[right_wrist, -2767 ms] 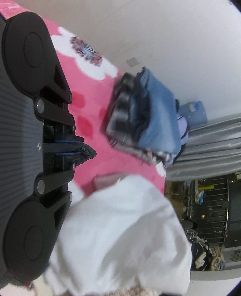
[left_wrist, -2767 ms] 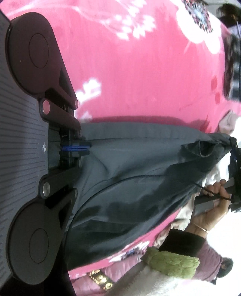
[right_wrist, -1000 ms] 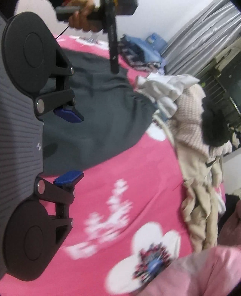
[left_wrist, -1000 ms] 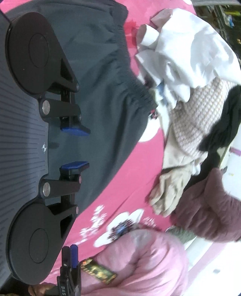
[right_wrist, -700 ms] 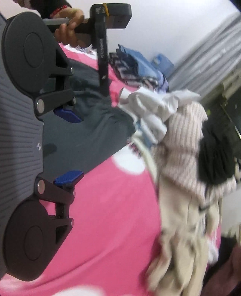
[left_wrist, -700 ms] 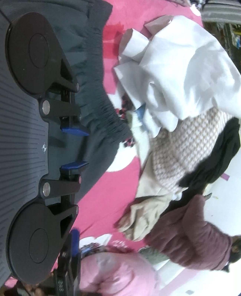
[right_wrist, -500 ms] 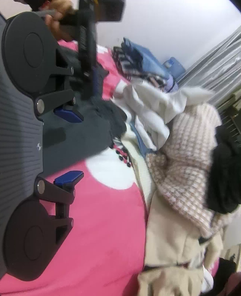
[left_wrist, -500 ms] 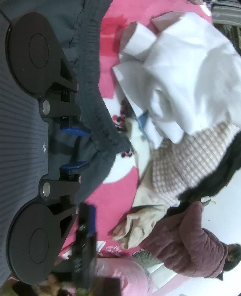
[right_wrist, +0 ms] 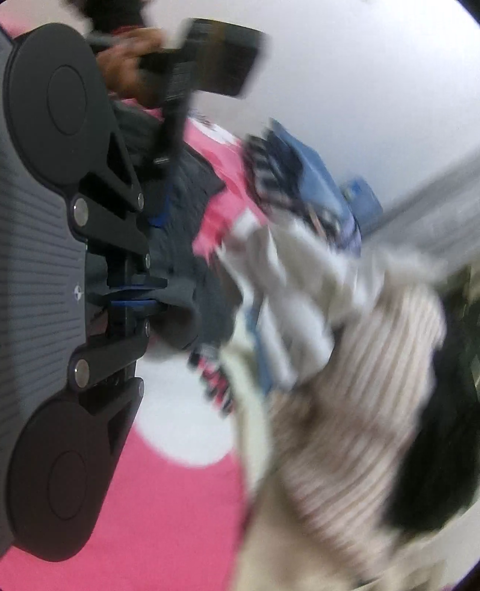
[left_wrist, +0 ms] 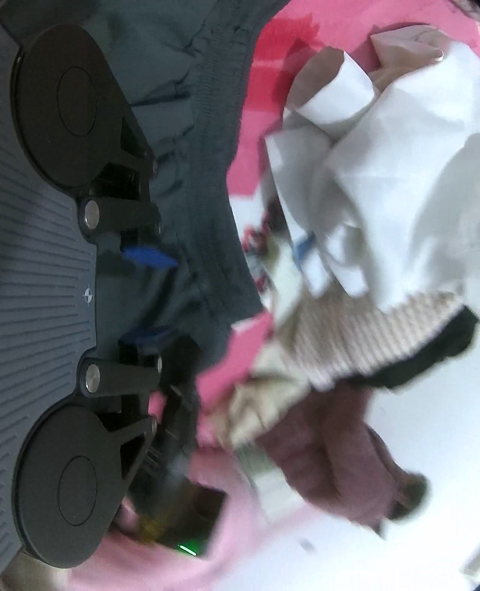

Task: Fold clothes

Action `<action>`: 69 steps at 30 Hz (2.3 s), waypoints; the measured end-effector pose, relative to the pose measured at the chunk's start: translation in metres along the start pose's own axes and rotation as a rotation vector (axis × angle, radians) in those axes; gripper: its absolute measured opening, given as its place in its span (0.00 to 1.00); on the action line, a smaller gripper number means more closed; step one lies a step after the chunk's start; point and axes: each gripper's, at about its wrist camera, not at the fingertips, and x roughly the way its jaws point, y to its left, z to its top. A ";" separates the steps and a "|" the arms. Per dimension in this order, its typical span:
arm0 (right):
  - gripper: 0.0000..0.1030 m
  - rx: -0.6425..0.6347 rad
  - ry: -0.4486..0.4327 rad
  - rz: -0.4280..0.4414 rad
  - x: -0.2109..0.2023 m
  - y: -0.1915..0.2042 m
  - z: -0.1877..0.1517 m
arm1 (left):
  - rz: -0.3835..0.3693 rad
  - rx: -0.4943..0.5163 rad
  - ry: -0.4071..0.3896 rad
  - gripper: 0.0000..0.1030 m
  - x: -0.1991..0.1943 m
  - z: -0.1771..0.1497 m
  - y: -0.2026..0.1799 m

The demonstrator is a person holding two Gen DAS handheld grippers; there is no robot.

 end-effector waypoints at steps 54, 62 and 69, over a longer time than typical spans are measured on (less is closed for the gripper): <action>0.03 0.140 -0.014 -0.589 -0.151 0.062 -0.088 | -0.018 0.020 -0.132 0.11 0.062 0.042 -0.020; 0.04 0.387 -0.025 -0.696 -0.133 0.013 -0.115 | -0.009 -0.138 -0.071 0.32 0.110 0.043 -0.003; 0.05 0.695 -0.127 -0.574 -0.156 -0.032 -0.130 | -0.115 -0.327 -0.119 0.41 0.110 0.051 0.021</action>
